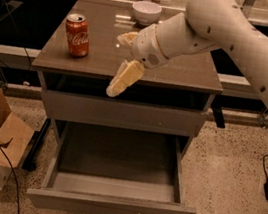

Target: Place coke can into middle drawer

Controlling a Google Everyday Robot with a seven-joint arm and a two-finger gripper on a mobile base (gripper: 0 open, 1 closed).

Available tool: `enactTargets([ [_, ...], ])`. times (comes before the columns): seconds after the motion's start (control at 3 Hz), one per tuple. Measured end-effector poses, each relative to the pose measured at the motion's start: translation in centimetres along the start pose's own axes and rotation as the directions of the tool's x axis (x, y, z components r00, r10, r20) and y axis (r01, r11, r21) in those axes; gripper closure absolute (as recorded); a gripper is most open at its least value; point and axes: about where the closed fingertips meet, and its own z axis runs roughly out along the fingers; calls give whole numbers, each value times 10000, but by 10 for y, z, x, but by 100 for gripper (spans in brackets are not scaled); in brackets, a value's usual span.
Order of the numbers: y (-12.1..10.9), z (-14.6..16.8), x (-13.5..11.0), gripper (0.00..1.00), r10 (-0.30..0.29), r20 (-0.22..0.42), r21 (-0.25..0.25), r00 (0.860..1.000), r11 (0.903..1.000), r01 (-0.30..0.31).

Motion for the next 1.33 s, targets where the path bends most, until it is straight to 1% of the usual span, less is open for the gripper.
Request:
enactTargets([
  [0.33,-28,24,-11,0,-219,706,194,9973,9996,206],
  [0.67,-55,42,-24,0,-420,1178,276,9921,9989,390],
  [1.0,-76,60,-40,0,-575,1463,200,9876,9983,552],
  [1.33,-98,79,-65,0,-841,1850,32,9791,9964,850],
])
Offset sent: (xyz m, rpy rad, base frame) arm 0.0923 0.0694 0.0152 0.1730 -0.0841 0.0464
